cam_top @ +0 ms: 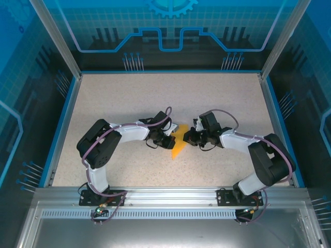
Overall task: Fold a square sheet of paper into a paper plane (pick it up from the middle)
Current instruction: Third fold the triangle at the center of the table.
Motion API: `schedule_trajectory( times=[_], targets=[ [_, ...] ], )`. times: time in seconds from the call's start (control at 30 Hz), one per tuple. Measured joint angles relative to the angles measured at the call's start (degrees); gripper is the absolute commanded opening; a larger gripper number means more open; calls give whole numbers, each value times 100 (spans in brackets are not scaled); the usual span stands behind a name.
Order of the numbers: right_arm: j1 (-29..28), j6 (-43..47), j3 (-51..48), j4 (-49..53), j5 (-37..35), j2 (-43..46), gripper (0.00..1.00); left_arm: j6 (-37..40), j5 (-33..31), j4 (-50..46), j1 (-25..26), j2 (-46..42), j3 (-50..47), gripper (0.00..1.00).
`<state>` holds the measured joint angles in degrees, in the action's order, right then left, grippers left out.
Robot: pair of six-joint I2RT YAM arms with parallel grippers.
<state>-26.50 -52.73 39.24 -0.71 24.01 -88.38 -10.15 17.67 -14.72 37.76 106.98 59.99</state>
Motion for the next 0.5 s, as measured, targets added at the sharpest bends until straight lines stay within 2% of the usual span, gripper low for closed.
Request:
schedule_trajectory(
  times=[0.3,0.5],
  targets=[
    [-11,31,133,-61,-35,-852,4,0,2,0,0,0,0,0],
    [-9,26,90,-26,-2,-684,7,0,7,-4,0,0,2,0]
  ],
)
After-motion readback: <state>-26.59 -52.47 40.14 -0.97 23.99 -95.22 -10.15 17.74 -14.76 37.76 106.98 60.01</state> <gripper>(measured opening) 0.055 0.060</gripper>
